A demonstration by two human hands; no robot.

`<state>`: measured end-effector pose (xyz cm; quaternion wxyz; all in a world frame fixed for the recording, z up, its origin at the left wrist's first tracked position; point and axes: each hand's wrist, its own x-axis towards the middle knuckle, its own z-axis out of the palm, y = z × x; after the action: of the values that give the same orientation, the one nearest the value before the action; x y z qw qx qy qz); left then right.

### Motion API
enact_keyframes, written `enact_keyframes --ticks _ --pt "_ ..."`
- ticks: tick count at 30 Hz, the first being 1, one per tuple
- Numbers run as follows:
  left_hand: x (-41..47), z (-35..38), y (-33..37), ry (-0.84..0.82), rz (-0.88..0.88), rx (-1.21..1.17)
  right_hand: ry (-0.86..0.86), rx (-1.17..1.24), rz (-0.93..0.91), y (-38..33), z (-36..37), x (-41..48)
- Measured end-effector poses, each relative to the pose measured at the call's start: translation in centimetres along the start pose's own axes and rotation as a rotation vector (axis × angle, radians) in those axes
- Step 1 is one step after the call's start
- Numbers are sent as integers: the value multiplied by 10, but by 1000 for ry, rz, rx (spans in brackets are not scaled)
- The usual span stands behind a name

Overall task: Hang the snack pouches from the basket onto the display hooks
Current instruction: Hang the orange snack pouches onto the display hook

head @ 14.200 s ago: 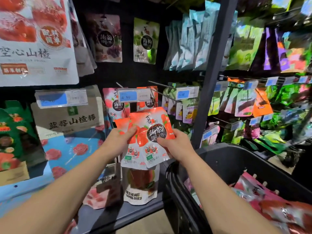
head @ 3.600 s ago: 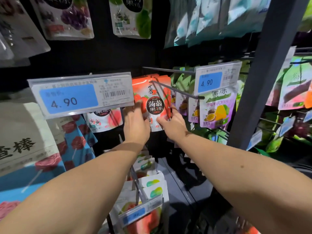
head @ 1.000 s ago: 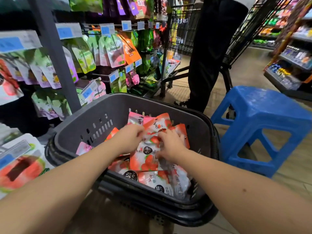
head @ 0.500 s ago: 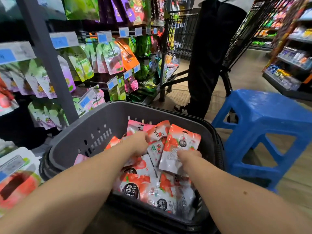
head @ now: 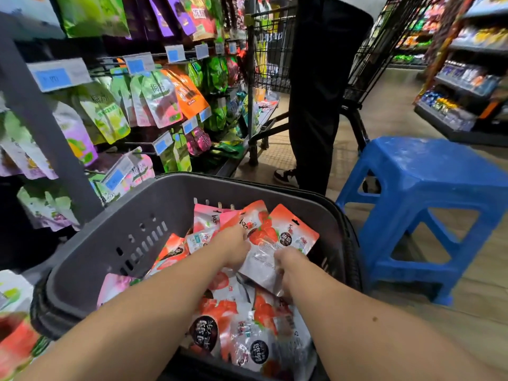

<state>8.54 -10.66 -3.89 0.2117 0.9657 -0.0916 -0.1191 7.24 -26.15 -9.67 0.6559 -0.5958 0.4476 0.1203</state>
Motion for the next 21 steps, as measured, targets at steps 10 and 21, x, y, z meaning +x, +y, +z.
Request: enact_keyframes --ticks 10,21 --pt "-44 -55 -26 105 -42 -456 -514 178 -52 -8 24 -41" --pt "-91 -66 -55 176 -130 -910 -679 -98 -253 -4 73 -79"
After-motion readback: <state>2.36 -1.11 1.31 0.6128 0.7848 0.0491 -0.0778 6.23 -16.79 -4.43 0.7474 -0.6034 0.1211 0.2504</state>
